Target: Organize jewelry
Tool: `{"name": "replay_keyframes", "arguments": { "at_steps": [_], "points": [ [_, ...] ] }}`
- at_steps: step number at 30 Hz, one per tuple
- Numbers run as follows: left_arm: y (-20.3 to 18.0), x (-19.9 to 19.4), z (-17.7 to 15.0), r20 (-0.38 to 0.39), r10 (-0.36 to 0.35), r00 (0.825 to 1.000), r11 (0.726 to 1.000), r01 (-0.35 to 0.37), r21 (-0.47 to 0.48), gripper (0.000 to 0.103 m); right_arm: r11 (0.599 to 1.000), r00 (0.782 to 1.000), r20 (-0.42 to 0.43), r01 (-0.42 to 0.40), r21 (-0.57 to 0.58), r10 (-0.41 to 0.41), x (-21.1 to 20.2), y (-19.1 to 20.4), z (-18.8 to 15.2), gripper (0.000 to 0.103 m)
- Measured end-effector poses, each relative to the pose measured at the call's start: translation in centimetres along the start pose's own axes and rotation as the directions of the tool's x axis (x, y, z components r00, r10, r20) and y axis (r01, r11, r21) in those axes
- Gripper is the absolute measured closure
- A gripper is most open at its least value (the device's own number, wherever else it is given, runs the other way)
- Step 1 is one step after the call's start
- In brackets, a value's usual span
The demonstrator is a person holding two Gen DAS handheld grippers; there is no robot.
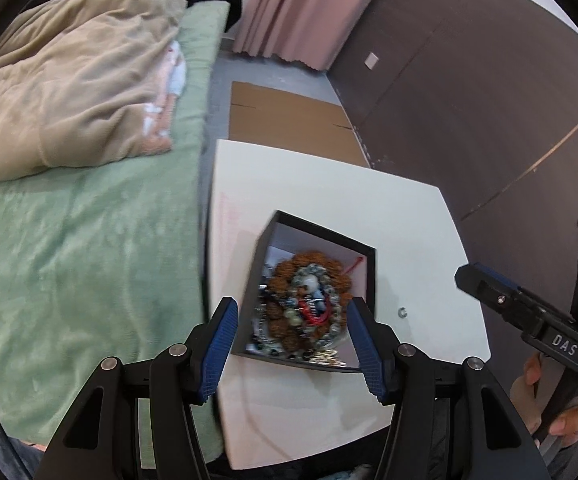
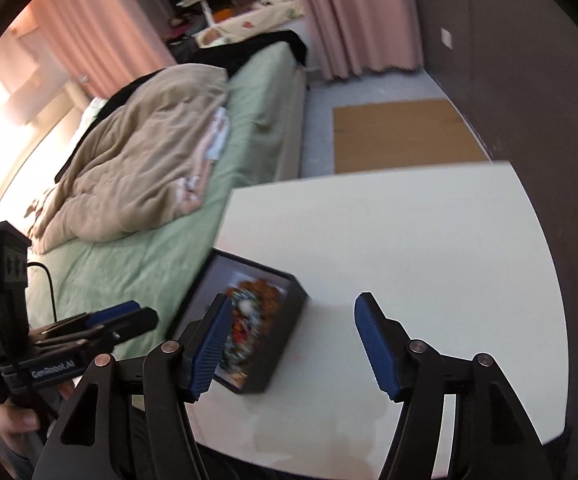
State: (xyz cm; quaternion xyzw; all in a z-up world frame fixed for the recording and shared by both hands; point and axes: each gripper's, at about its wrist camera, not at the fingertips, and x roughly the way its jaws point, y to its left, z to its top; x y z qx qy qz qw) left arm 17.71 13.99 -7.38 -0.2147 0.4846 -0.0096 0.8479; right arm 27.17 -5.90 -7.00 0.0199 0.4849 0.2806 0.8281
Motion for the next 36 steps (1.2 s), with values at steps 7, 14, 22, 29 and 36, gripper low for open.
{"name": "replay_keyframes", "arguments": {
  "at_steps": [7,14,22,29,36],
  "points": [
    [-3.9,2.5,-0.2,-0.051,-0.017,0.999,0.997,0.02,0.075,0.045,0.993,0.997,-0.082,0.01,0.115,0.0,-0.2,-5.2,-1.5,0.035],
    [-8.4,5.3,-0.6,-0.108,-0.022,0.994,0.985,0.04,0.167,0.045,0.976,0.998,-0.065,0.015,0.219,-0.001,-1.5,-9.6,-3.2,0.017],
    [-12.5,8.8,-0.9,-0.189,0.012,0.982,0.968,0.036,0.248,0.045,0.951,0.998,-0.063,0.048,0.305,-0.03,-2.1,-13.7,-5.0,0.017],
    [-14.2,11.5,-0.7,-0.246,0.077,0.966,0.966,-0.011,0.259,0.056,0.937,0.996,-0.071,0.071,0.342,-0.05,-2.4,-16.5,-6.0,0.017],
    [-15.6,14.6,-1.4,-0.29,0.155,0.945,0.951,-0.063,0.302,0.068,0.927,0.996,-0.046,0.093,0.364,-0.082,-3.8,-18.8,-6.8,0.017]
  ]
}}
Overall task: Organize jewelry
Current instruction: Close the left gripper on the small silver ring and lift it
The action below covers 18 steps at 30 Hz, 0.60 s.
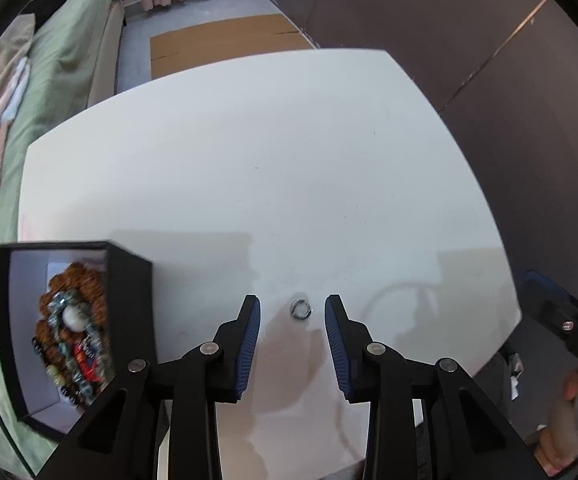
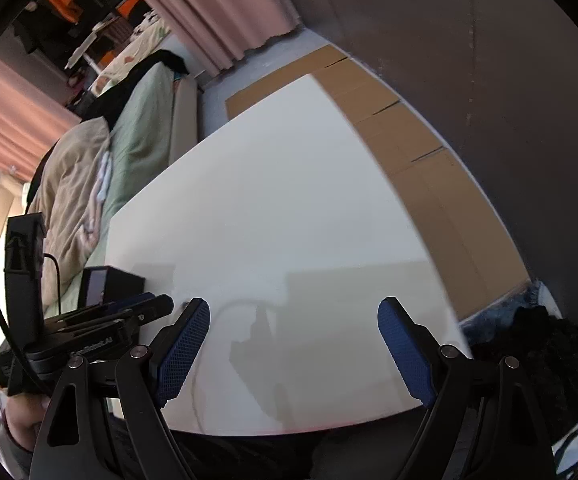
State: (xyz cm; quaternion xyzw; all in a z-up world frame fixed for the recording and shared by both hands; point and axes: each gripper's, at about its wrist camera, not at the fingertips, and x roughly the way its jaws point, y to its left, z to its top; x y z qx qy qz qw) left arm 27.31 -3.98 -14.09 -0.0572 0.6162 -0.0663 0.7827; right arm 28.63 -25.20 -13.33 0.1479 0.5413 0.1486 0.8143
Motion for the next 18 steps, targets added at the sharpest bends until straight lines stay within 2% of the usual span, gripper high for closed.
{"name": "replay_keyframes", "arguments": {
  "at_steps": [6,9,12,18],
  "points": [
    [-1.2,2.0,-0.1,-0.039,0.05,0.998,0.998,-0.049,0.033,0.076,0.999,1.0,0.003,0.013,0.036,-0.013,-0.4,-2.2,-0.2,0.017],
    [-1.8,1.9,-0.3,-0.025,0.085,0.996,0.995,-0.084,0.061,0.078,0.999,1.0,0.001,0.018,0.045,-0.018,-0.4,-2.7,-0.3,0.017],
    [-2.3,1.9,-0.7,-0.018,0.132,0.991,0.988,-0.13,0.077,0.089,0.999,1.0,0.009,0.02,0.044,-0.02,-0.4,-2.8,-0.3,0.017],
    [-2.2,1.6,-0.7,-0.006,0.121,0.993,0.99,-0.12,0.078,0.09,0.999,1.0,0.012,0.012,0.037,-0.012,-0.6,-2.6,-0.7,0.017]
  ]
}}
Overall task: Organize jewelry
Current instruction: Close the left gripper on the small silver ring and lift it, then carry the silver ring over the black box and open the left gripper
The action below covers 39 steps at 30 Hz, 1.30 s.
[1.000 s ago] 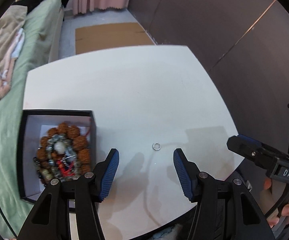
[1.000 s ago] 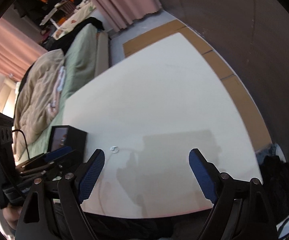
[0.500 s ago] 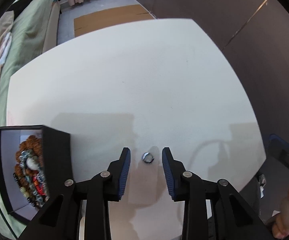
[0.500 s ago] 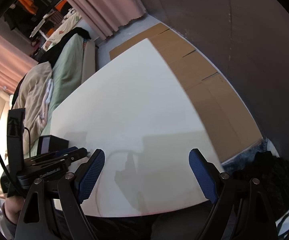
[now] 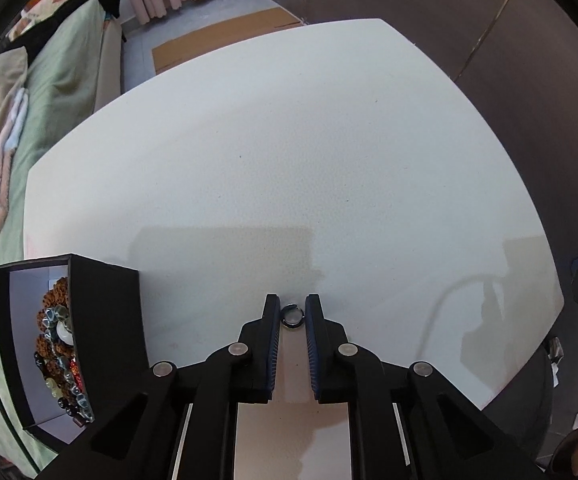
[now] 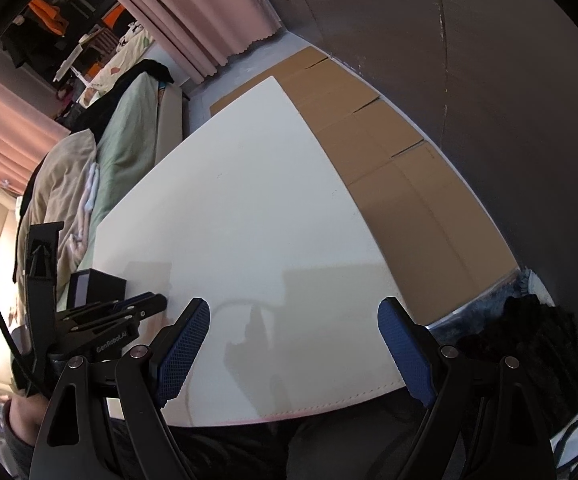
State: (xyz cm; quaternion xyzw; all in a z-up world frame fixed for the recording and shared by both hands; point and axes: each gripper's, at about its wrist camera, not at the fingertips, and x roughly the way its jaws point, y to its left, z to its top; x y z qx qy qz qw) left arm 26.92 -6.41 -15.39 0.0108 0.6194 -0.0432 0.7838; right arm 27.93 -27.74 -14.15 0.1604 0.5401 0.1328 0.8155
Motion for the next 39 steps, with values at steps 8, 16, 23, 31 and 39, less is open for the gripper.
{"name": "replay_keyframes", "arguments": {
  "at_steps": [8,16,23,31,39],
  "points": [
    [-0.5,-2.9,-0.4,0.073,-0.026,0.997,0.999,0.024,0.026,0.09,1.0,0.999,0.043,0.007,0.006,-0.007,-0.9,1.0,-0.9,0.017],
    [0.7,-6.2,-1.4,0.152,-0.052,0.987,0.998,0.049,0.028,0.09,0.999,0.999,0.026,0.033,-0.007,-0.033,-0.6,2.6,-2.5,0.017],
    [3.0,-9.2,-3.2,0.217,-0.066,0.974,0.997,0.07,-0.01,0.09,0.998,0.998,0.048,0.053,-0.045,-0.051,-1.6,5.1,-3.3,0.013],
    [6.0,-11.8,-4.7,0.286,-0.072,0.956,0.995,0.089,-0.047,0.09,0.997,0.998,0.032,0.049,-0.057,-0.047,-1.8,7.5,-4.1,0.013],
    [9.4,-13.0,-6.3,0.322,-0.083,0.943,0.989,0.118,-0.091,0.09,0.994,0.997,0.06,0.047,-0.095,-0.041,-2.7,10.2,-4.5,0.013]
  ]
}}
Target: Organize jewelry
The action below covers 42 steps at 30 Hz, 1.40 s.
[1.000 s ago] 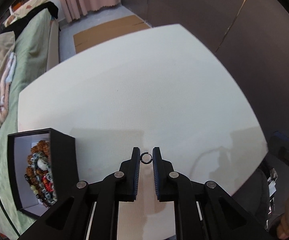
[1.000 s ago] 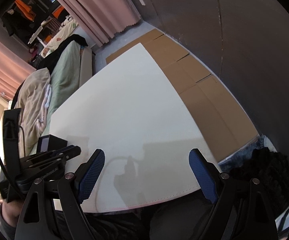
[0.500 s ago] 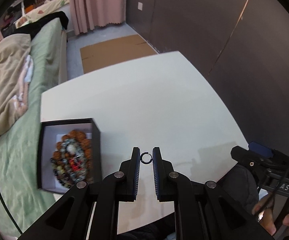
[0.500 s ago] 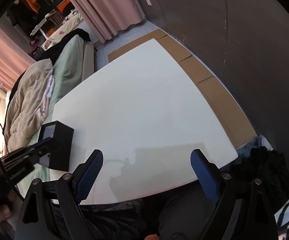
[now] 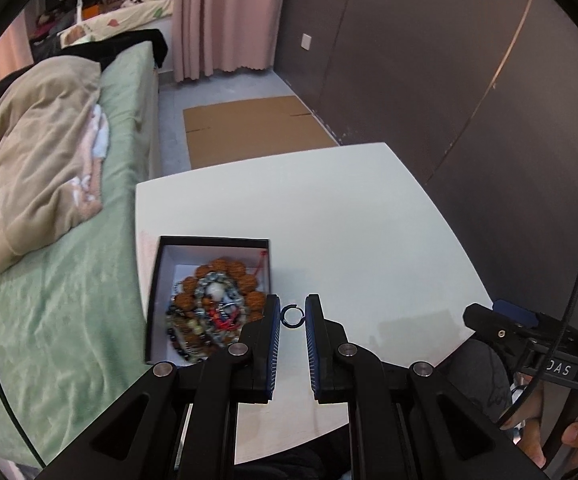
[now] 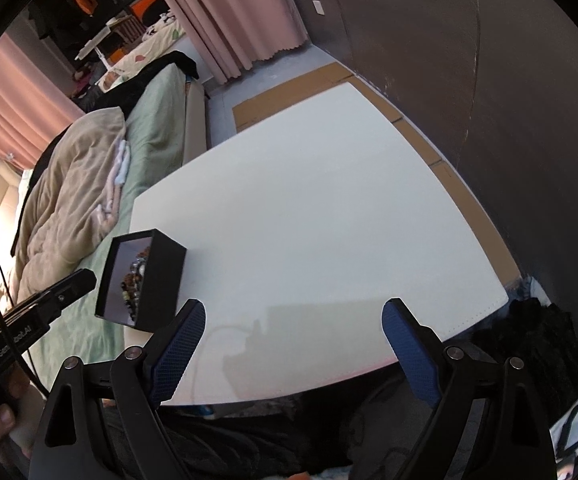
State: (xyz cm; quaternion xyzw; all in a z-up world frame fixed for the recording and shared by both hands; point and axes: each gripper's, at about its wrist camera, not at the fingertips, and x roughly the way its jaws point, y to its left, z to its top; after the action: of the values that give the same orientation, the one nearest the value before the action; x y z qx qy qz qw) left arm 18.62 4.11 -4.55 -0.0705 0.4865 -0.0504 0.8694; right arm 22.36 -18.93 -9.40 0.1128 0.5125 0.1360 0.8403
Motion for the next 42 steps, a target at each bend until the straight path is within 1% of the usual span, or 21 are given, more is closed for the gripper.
{"name": "replay_keyframes", "arguments": {
  "at_steps": [5,8,11,12,13,14,15,16,17,18,23,27,28,29,31,33,35,36,38,42],
  "points": [
    [1.5,-0.2,0.2,0.007,-0.02,1.0,1.0,0.02,-0.023,0.09,0.998,0.999,0.032,-0.018,-0.052,0.02,-0.7,1.6,-0.1,0.013],
    [2.2,0.0,0.4,0.008,-0.017,1.0,0.999,0.018,-0.048,0.09,0.997,0.999,0.037,-0.032,-0.077,0.035,-0.9,2.5,-0.2,0.013],
    [3.3,0.5,0.6,-0.01,-0.009,1.0,0.996,0.008,-0.087,0.089,0.995,0.998,0.053,-0.037,-0.088,0.042,-1.2,3.1,-0.3,0.013],
    [3.8,0.6,0.5,-0.019,-0.02,1.0,0.994,0.018,-0.104,0.087,0.995,0.997,0.055,-0.041,-0.088,0.046,-1.3,3.2,-0.4,0.013],
    [4.1,0.6,0.5,-0.022,-0.033,0.999,0.993,0.03,-0.118,0.079,0.995,0.997,0.055,-0.044,-0.085,0.049,-1.3,3.2,-0.4,0.013],
    [4.4,0.5,0.4,-0.018,-0.04,0.999,0.991,0.038,-0.131,0.064,0.995,0.997,0.056,-0.047,-0.083,0.052,-1.4,3.2,-0.4,0.013],
    [4.6,0.2,0.3,-0.006,-0.039,0.999,0.99,0.038,-0.136,0.055,0.995,0.997,0.057,-0.049,-0.082,0.054,-1.4,3.3,-0.4,0.013],
    [4.7,-0.1,0.2,0.009,-0.036,0.999,0.99,0.037,-0.137,0.037,0.995,0.997,0.059,-0.05,-0.083,0.055,-1.5,3.4,-0.4,0.013],
    [4.7,-0.5,0.1,0.026,-0.032,0.999,0.99,0.035,-0.137,0.029,0.995,0.996,0.063,-0.051,-0.084,0.056,-1.5,3.5,-0.5,0.013],
    [4.8,-1.0,0.0,0.044,-0.028,0.999,0.99,0.034,-0.135,0.028,0.995,0.996,0.068,-0.049,-0.086,0.055,-1.6,3.7,-0.5,0.013],
    [4.9,-2.3,-0.9,0.062,-0.034,0.997,0.989,0.042,-0.139,0.027,0.994,0.992,0.113,-0.044,-0.1,0.055,-2.4,4.7,-0.8,0.013],
    [4.3,-3.6,-1.8,0.101,-0.042,0.994,0.992,0.054,-0.116,0.027,0.991,0.991,0.115,-0.056,-0.123,0.071,-2.8,5.3,-1.0,0.013],
    [4.1,-3.9,-2.1,0.108,-0.041,0.993,0.993,0.053,-0.109,0.026,0.988,0.992,0.105,-0.056,-0.145,0.072,-2.9,5.6,-1.2,0.013],
    [3.8,-4.3,-2.3,0.115,-0.039,0.993,0.994,0.051,-0.101,0.022,0.985,0.993,0.097,-0.047,-0.163,0.064,-3.0,5.9,-1.3,0.013],
    [3.2,-5.3,-3.0,0.146,-0.041,0.989,0.995,0.054,-0.086,0.015,0.984,0.995,0.086,-0.031,-0.178,0.047,-3.2,6.2,-1.6,0.013],
    [2.6,-6.5,-3.7,0.183,-0.04,0.982,0.996,0.055,-0.077,0.012,0.981,0.996,0.08,-0.02,-0.194,0.037,-3.8,6.6,-2.2,0.011],
    [2.0,-7.6,-4.2,0.213,-0.042,0.976,0.996,0.057,-0.066,0.006,0.975,0.995,0.09,-0.012,-0.221,0.033,-4.7,7.1,-2.9,0.002],
    [1.8,-8.0,-4.4,0.224,-0.042,0.974,0.997,0.056,-0.06,0.006,0.974,0.994,0.101,-0.013,-0.227,0.037,-5.1,7.2,-3.1,0.0],
    [1.3,-8.8,-4.9,0.238,-0.036,0.971,0.997,0.05,-0.055,0.005,0.974,0.992,0.115,-0.016,-0.225,0.043,-6.0,7.1,-3.8,0.0],
    [0.4,-10.0,-5.9,0.254,-0.025,0.967,0.998,0.04,-0.052,0.005,0.974,0.991,0.129,-0.002,-0.226,0.032,-7.2,6.7,-4.7,0.0]
  ]
}}
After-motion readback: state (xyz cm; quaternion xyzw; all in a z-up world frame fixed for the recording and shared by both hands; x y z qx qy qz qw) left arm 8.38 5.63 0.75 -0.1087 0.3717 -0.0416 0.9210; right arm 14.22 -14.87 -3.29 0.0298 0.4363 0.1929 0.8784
